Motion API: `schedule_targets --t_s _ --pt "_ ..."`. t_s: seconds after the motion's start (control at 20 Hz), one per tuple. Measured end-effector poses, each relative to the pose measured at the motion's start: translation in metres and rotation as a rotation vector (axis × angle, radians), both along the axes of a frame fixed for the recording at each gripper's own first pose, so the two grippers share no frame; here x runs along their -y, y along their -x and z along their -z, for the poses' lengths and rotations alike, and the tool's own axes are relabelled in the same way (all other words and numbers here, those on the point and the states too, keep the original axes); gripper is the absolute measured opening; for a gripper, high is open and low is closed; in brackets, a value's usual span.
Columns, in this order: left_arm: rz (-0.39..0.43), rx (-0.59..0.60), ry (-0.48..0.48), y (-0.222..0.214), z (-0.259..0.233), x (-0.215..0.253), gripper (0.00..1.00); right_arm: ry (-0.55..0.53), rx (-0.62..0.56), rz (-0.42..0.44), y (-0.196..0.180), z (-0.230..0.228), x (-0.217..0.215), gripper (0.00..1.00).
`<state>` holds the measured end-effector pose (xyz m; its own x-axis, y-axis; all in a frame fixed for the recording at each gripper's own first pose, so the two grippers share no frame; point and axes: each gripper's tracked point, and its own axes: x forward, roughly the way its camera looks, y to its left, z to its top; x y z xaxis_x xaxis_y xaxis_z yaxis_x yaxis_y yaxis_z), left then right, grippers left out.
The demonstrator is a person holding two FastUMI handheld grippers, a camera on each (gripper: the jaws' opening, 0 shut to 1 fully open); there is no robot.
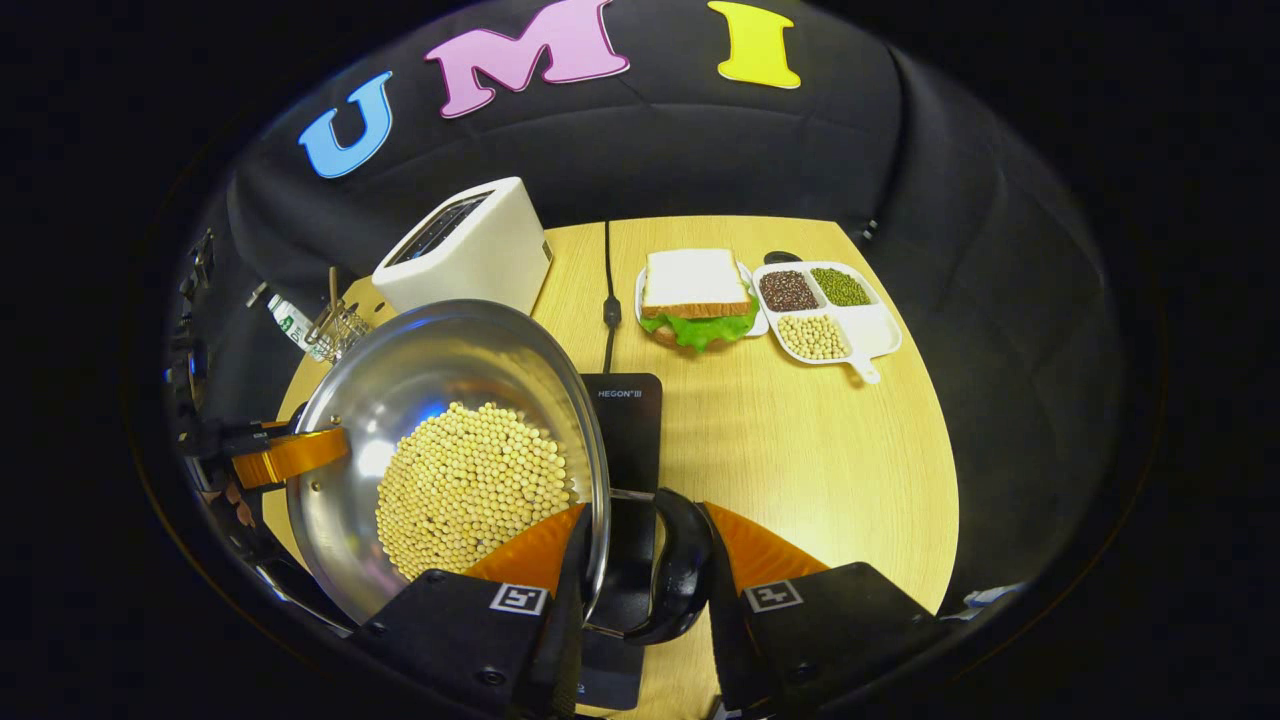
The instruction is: First push the handle of the pot to place it horizontally, then grasp the pot with both hands and set it on the induction cooktop.
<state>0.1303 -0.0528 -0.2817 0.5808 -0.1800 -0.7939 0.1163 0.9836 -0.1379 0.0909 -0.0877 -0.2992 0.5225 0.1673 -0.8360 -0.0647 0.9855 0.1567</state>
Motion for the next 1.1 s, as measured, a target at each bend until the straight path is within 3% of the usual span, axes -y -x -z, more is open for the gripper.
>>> schedule_targets --t_s 0.1,0.15,0.2,0.25,0.8,1.1 --pt "-0.002 -0.001 0.0 -0.001 0.005 0.001 0.59 0.005 -0.008 0.0 -0.001 0.004 0.0 0.52" --pt "-0.003 0.0 -0.002 0.0 0.007 0.0 0.59 0.007 -0.012 0.001 -0.001 0.006 0.0 0.56" --pt "-0.003 -0.001 -0.004 0.0 0.009 0.0 0.59 0.009 -0.015 0.0 0.0 0.009 -0.001 0.52" --pt "-0.004 -0.002 -0.005 0.0 0.011 0.0 0.59 0.01 -0.018 0.001 0.001 0.011 -0.002 0.56" --pt "-0.001 0.001 0.003 -0.002 0.017 0.001 0.6 -0.002 -0.027 0.028 0.0 0.015 -0.001 0.57" --pt "0.03 0.033 -0.012 -0.006 0.01 0.002 0.67 0.028 -0.003 0.026 0.0 0.014 0.0 0.65"
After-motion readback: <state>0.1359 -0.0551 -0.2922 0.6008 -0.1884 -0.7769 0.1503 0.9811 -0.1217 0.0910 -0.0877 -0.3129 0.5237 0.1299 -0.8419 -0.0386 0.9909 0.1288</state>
